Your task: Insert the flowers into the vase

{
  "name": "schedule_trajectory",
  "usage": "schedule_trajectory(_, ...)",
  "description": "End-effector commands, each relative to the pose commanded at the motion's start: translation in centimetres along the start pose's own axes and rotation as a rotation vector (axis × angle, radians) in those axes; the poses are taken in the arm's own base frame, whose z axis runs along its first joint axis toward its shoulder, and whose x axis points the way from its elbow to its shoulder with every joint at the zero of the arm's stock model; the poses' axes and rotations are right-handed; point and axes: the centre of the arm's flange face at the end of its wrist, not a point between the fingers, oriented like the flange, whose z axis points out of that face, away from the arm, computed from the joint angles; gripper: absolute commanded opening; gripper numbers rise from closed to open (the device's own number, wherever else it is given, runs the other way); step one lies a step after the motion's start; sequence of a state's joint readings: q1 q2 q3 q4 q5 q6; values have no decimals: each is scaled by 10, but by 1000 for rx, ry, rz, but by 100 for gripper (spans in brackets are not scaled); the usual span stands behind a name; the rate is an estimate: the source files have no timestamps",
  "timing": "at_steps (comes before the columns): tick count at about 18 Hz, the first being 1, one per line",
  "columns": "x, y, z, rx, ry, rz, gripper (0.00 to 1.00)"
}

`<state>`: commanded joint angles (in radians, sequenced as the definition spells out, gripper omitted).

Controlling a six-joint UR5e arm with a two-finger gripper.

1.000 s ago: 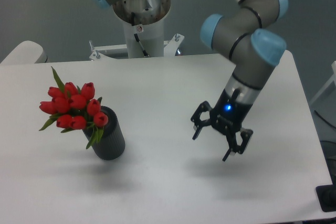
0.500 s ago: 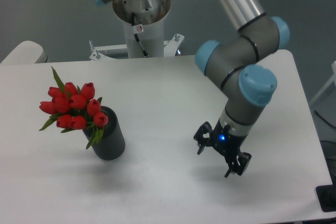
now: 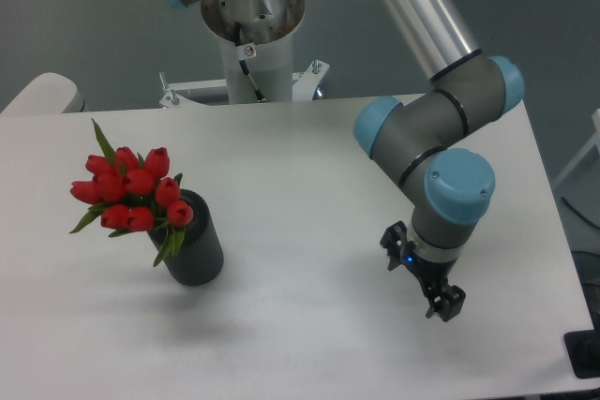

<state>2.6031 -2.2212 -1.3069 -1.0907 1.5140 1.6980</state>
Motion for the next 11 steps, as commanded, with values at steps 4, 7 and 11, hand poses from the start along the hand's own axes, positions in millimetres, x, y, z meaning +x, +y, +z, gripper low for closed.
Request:
schedule_trajectory(4, 0, 3, 5, 1, 7, 18, 100)
schedule_trajectory(7, 2, 4, 8, 2, 15, 18, 100)
schedule_trajectory(11, 5, 2, 12, 2, 18, 17, 100)
